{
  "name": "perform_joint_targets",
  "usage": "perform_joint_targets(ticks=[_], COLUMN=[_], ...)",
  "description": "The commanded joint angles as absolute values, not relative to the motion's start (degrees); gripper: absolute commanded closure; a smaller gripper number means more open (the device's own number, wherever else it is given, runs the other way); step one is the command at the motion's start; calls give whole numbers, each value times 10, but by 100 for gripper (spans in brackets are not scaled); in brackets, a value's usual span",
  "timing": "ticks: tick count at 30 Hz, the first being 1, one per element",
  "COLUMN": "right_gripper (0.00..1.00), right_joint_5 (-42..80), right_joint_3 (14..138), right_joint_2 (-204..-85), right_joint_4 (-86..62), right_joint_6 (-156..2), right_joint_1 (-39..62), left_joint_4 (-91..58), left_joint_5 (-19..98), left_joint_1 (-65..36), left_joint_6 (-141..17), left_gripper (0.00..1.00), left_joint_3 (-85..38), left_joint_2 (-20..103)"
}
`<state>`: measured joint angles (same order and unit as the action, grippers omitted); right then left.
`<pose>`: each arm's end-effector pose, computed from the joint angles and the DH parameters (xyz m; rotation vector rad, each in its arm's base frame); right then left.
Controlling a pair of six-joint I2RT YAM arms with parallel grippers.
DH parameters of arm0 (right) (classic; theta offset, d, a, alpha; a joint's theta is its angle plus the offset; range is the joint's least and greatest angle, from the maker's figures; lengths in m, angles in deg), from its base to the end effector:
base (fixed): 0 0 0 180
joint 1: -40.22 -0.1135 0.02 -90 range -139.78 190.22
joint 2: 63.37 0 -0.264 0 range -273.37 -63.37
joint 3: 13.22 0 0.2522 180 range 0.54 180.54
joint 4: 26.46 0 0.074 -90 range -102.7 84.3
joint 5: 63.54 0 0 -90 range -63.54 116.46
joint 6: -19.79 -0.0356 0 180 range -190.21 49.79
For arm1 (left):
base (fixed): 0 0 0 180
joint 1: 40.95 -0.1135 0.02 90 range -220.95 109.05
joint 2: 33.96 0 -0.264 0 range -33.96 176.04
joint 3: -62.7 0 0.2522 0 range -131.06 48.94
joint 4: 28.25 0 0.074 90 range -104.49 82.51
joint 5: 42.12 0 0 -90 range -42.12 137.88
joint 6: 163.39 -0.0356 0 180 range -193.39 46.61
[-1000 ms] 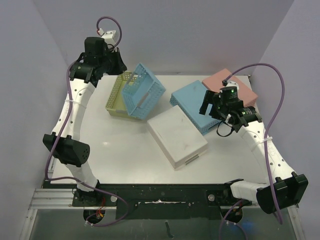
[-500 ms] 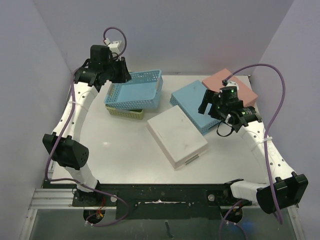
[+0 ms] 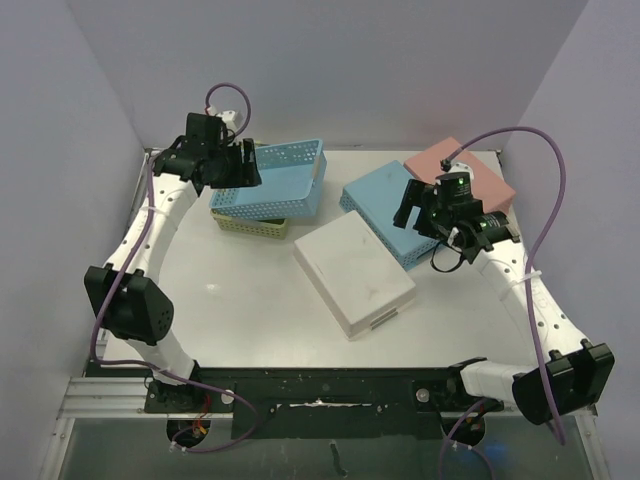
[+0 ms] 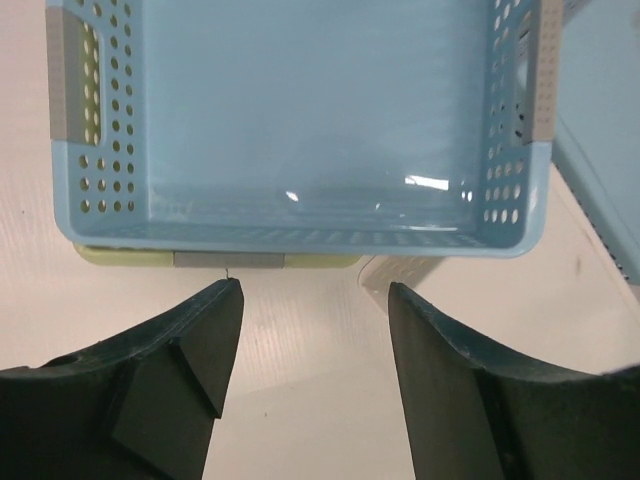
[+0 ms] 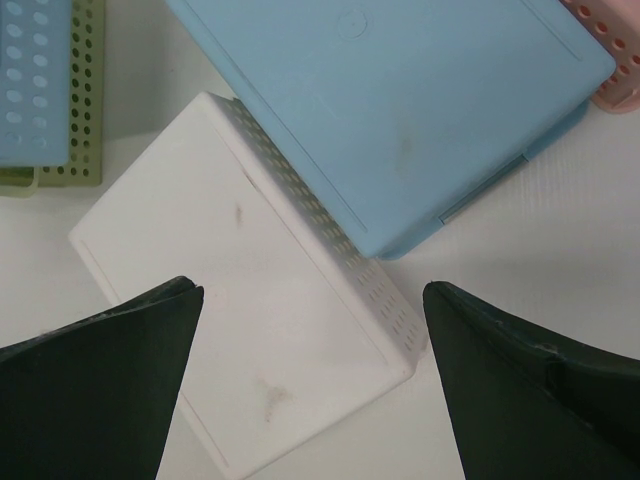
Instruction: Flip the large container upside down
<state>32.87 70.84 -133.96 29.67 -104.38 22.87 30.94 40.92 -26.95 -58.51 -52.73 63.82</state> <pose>0.2474 0.0731 0.3471 0.3976 2.2980 0.3266 0.3656 -0.0956 0.3790 0.0457 2.3216 -0.3972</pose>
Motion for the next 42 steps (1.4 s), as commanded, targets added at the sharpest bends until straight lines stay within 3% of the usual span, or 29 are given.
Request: perform_joint_targets(ticks=[1,9,31,37,42], right_gripper=[0,0,0,1,1], right_joint_5=[327,317,330,337,337], right_joint_3=[711,714,693,691,693], right_joint_2=[-1343,-1346,-1313,-1308,-1308], right_joint_4=[264,256,266,269,272], right_joint_6=[-1045,-1037,-1026,-1024,-1020], right_joint_1=[226,227,231,234,237], left_joint_4=[294,214,1,58,97], left_joint_5=[413,383,333,283,318], left_joint_1=[-274,-275,-273,-271,-232], left_joint_6=[-583,-572,-607,-568,-563], left_gripper=[40,40,38,39,38], left_joint_3=[-482,-378,-276,-354,-400], left_joint_2=[572,493,394,447,492])
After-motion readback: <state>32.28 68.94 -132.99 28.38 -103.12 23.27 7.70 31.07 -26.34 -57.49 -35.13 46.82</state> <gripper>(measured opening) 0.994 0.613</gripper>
